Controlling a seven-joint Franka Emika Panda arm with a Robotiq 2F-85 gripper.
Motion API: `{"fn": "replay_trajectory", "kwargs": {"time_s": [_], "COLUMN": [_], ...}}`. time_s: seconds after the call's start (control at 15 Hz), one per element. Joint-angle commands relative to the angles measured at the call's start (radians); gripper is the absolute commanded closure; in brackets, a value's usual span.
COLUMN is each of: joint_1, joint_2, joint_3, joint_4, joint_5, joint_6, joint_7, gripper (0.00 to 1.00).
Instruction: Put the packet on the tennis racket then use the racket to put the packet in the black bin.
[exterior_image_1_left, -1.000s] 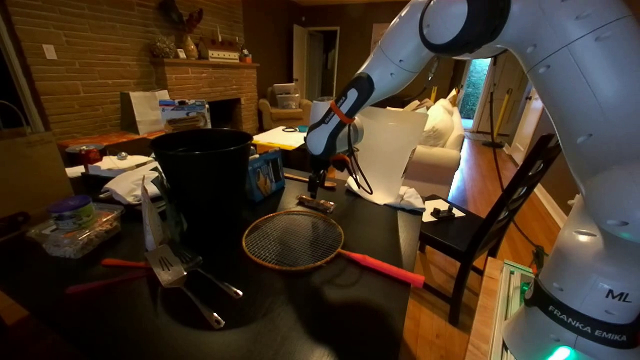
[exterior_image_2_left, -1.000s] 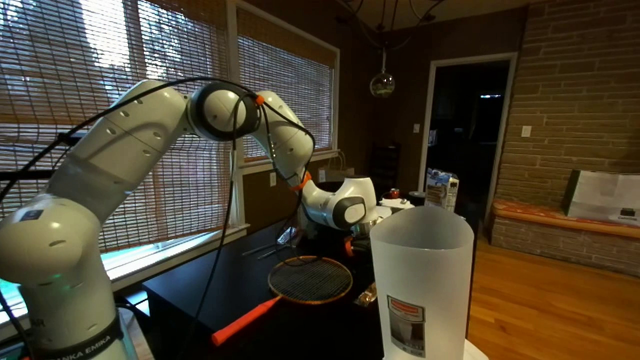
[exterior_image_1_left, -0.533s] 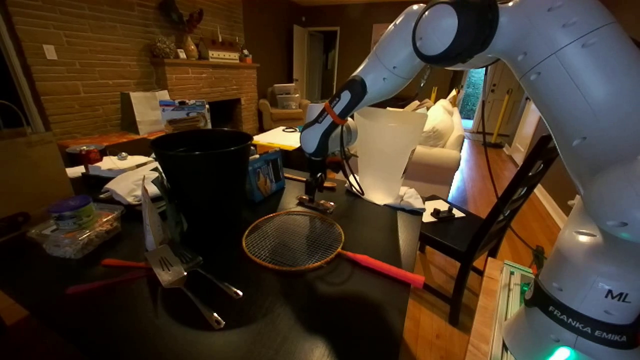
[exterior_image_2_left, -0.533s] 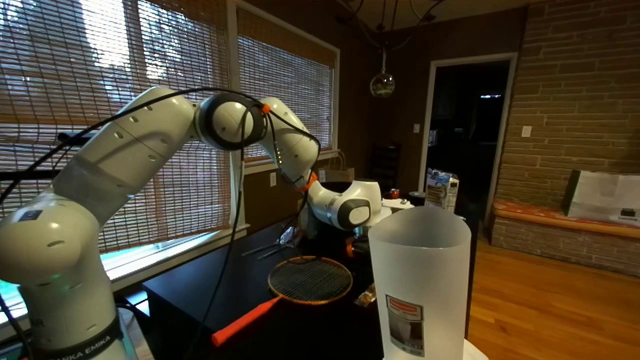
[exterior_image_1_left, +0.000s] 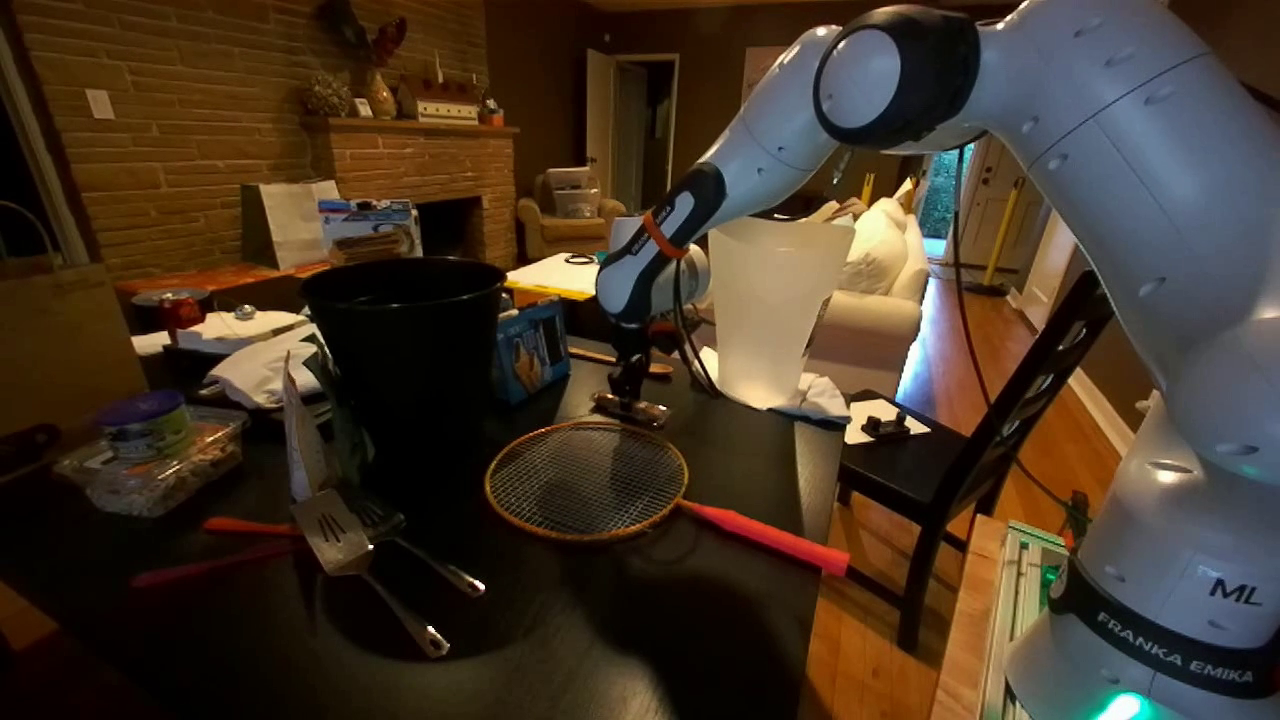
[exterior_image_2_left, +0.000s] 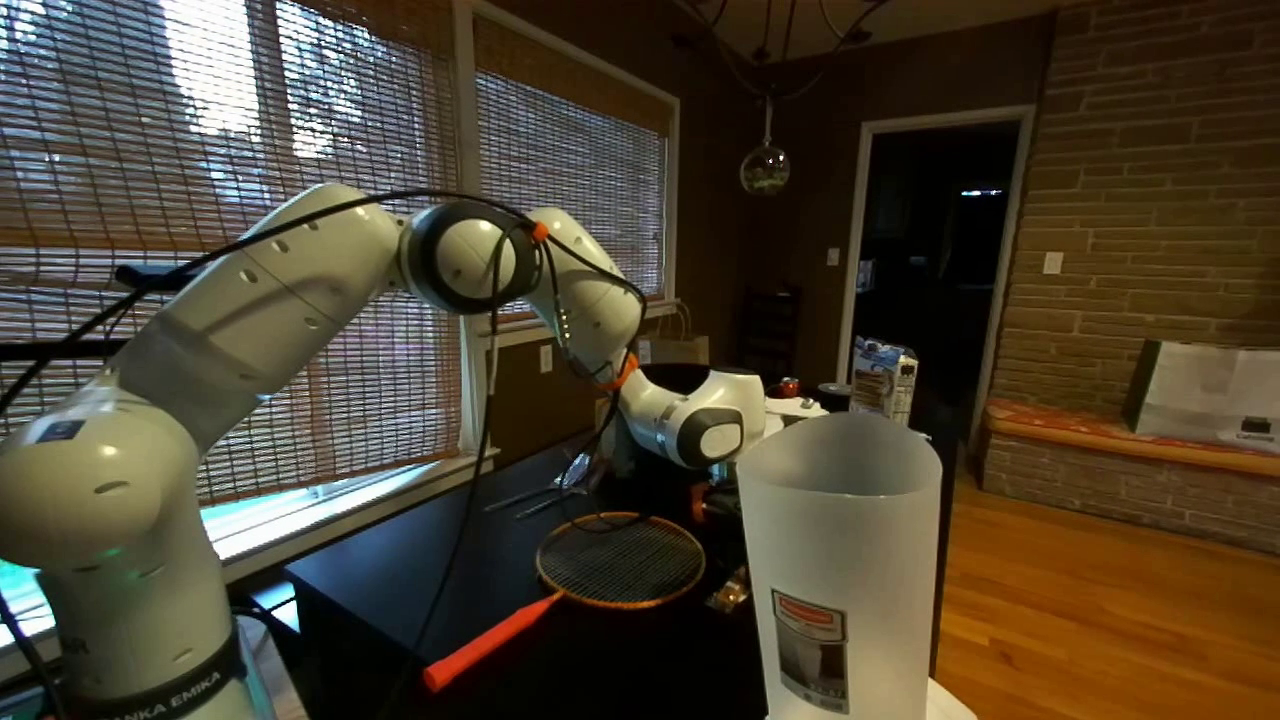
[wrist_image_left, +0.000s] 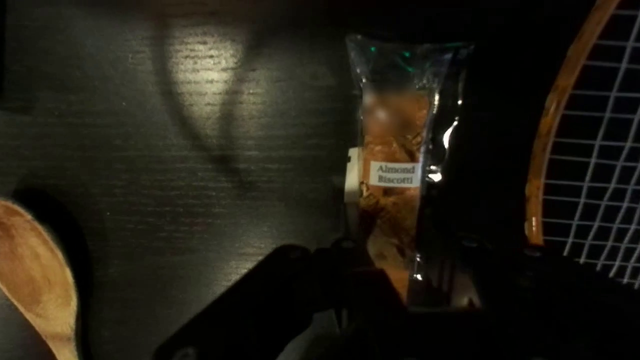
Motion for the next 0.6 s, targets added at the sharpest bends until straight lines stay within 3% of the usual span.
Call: {"fn": "replay_trajectory", "kwargs": {"time_s": [0.0,0.53], "joint_1": [-0.013,-0.018], "joint_2": [0.023,-0.065], "joint_3": [0.013,0.038], "joint_4": [0.041,-0.031], "joint_5": [0.02,0.058], "joint_6": [-0.028,-0.057], "joint_7": [0.009,0.008], "gripper": [0.96,0.93]}}
